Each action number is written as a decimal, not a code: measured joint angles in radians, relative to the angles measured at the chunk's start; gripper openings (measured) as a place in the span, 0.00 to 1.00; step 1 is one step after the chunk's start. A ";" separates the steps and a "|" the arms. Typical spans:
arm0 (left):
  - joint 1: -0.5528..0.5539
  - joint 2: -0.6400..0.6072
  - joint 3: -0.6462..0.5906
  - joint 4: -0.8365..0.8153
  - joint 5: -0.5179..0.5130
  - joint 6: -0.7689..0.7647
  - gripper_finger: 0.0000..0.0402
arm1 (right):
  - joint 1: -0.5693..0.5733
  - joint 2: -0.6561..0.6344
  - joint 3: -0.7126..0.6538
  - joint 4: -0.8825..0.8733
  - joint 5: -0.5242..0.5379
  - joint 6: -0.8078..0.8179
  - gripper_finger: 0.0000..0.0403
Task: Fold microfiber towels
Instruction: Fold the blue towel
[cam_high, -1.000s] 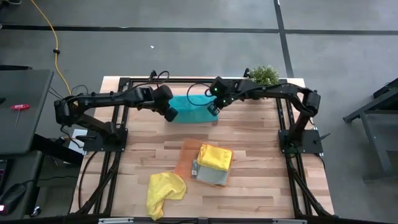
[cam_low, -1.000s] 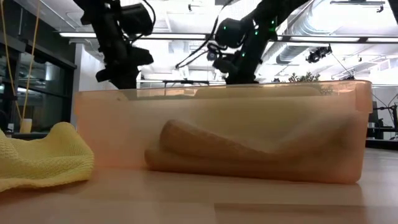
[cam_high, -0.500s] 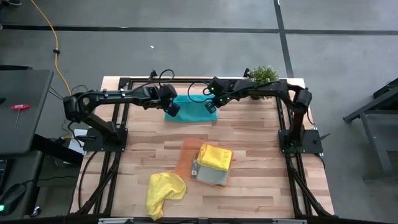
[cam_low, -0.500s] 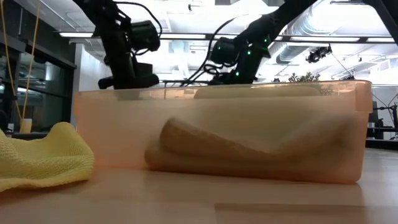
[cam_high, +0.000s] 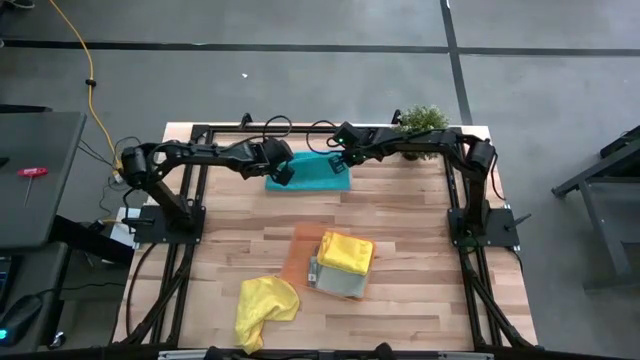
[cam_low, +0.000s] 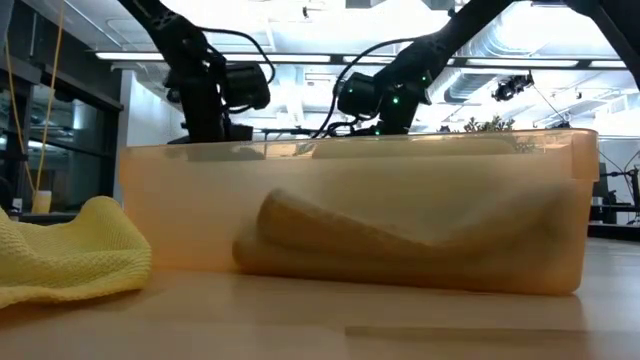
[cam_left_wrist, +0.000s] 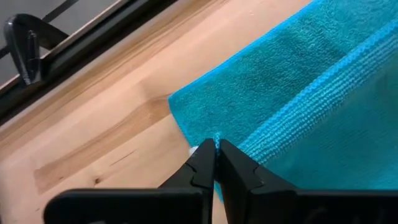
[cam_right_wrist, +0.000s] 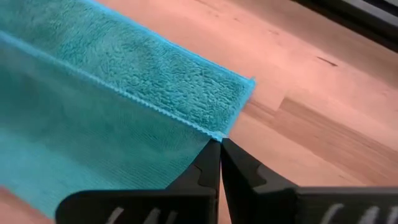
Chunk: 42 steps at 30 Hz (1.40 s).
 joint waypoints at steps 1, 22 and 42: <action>0.000 0.010 0.000 0.009 0.000 0.000 0.02 | -0.004 0.000 0.000 0.000 0.000 0.008 0.00; 0.008 0.037 0.000 0.013 -0.183 0.035 0.06 | -0.012 0.000 0.000 0.083 0.026 0.023 0.00; 0.166 -0.076 0.051 0.098 0.011 0.422 0.40 | -0.084 -0.016 0.050 0.091 -0.073 -0.105 0.61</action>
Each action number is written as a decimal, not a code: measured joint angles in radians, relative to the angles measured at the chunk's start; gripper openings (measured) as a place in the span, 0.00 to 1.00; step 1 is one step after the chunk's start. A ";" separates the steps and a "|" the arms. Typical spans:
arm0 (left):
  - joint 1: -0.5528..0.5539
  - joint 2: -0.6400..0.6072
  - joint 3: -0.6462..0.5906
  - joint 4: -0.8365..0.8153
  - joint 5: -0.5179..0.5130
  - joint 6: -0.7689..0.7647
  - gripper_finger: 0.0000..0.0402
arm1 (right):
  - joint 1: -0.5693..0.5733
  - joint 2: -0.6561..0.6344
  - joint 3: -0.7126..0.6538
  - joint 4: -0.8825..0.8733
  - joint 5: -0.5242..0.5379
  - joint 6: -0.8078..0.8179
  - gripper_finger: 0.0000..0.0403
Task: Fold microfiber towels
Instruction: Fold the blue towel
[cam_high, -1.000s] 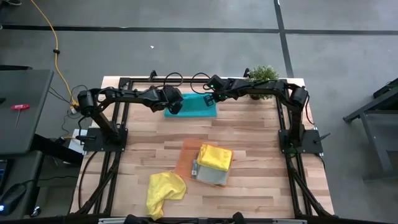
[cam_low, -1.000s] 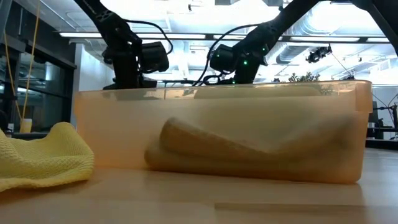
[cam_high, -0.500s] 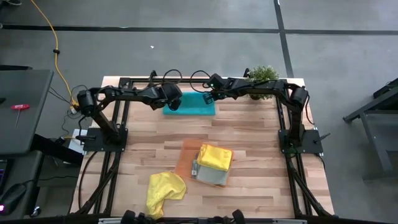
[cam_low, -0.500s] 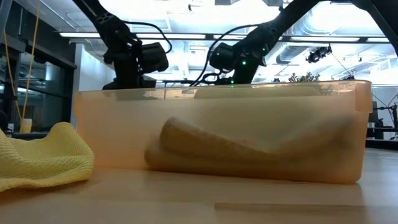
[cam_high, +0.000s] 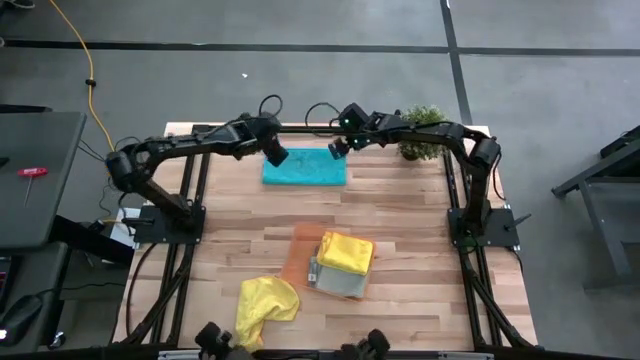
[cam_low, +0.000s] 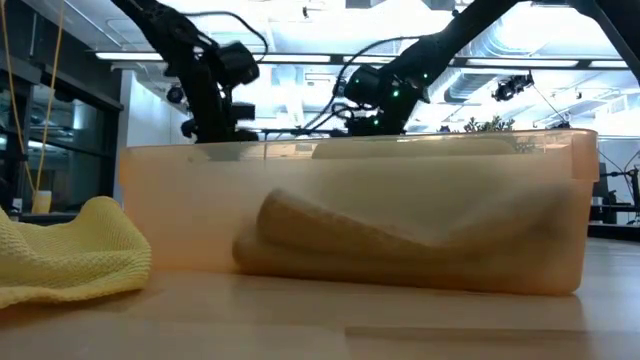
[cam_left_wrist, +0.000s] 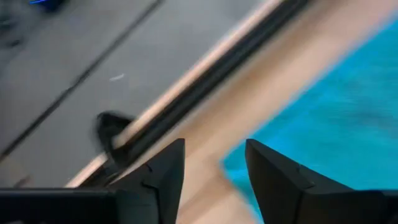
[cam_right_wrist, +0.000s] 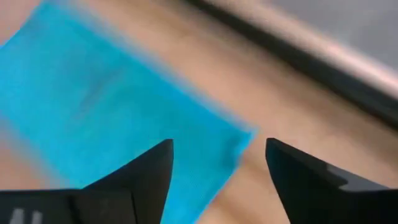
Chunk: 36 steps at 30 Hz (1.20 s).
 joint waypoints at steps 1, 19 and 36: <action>0.002 -0.027 -0.004 -0.004 0.077 0.027 0.41 | -0.003 -0.007 0.000 -0.021 -0.065 -0.042 0.62; -0.085 -0.259 -0.364 0.085 0.423 0.412 0.36 | 0.127 -0.048 -0.029 -0.192 -0.302 -0.491 0.63; -0.095 -0.032 -0.360 0.139 0.455 0.443 0.29 | 0.125 -0.011 -0.028 -0.123 -0.290 -0.741 0.63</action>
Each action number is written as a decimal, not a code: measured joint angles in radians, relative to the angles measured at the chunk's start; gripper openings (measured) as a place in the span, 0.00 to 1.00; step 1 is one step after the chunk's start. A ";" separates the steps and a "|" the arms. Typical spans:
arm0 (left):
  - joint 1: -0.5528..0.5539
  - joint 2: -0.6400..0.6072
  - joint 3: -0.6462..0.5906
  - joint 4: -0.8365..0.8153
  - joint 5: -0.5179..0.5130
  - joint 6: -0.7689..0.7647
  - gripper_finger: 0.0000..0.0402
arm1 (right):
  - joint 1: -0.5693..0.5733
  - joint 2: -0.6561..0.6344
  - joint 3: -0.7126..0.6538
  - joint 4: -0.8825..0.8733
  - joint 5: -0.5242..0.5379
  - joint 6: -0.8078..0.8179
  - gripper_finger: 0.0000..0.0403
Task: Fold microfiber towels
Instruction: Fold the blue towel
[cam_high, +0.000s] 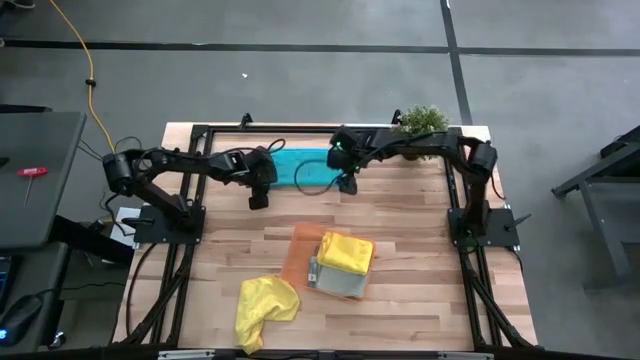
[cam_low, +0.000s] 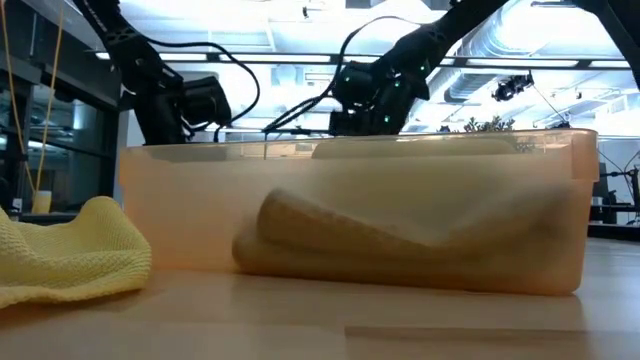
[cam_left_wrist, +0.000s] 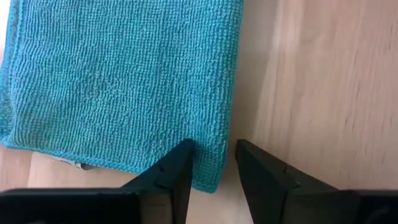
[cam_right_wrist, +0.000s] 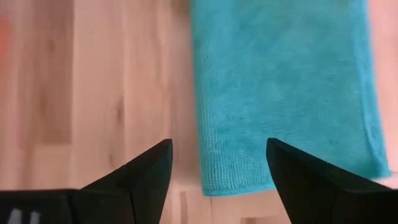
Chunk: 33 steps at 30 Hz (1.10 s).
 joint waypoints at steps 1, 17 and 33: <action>-0.002 -0.003 0.000 0.000 0.000 0.000 0.28 | 0.006 0.010 0.000 0.001 0.015 -0.031 0.63; -0.014 -0.010 -0.001 -0.015 -0.011 0.000 0.22 | 0.068 0.121 0.002 -0.044 0.182 -0.171 0.49; -0.089 -0.012 -0.002 -0.060 0.069 -0.293 0.02 | 0.094 0.119 0.002 -0.144 0.037 0.106 0.02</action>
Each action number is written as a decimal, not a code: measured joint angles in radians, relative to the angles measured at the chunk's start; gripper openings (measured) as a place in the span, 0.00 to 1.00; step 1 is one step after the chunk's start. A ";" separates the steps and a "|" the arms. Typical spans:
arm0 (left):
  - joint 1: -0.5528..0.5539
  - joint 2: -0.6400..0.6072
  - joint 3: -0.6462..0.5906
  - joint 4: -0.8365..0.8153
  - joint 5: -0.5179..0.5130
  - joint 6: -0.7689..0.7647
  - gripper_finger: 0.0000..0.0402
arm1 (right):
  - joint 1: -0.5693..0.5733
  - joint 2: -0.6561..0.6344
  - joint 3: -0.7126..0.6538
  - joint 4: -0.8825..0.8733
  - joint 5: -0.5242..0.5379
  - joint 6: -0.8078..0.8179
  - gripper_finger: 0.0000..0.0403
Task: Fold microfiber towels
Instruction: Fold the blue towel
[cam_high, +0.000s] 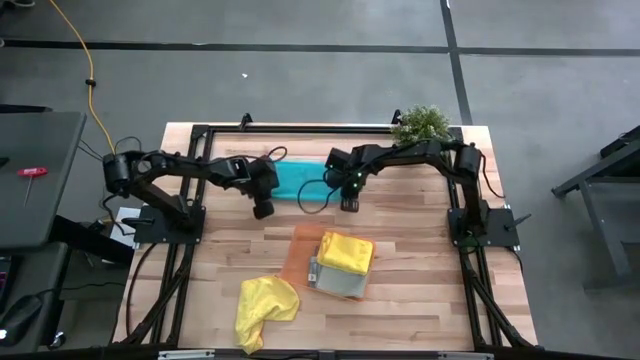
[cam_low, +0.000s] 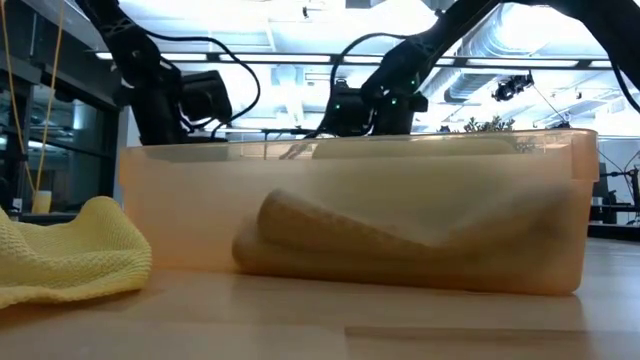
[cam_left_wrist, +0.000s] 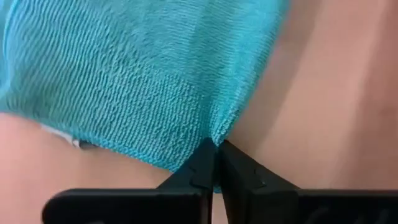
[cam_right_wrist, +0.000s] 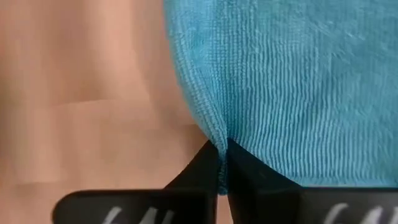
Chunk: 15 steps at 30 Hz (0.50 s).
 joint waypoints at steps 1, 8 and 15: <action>-0.009 -0.007 0.000 -0.005 0.015 -0.035 0.03 | 0.004 -0.005 -0.002 -0.007 -0.043 0.023 0.01; -0.024 -0.135 0.018 -0.140 0.183 -0.189 0.01 | -0.007 -0.074 -0.002 -0.113 -0.202 0.092 0.01; 0.048 -0.230 0.043 -0.133 0.146 -0.197 0.00 | -0.063 -0.093 -0.003 -0.081 -0.187 0.246 0.00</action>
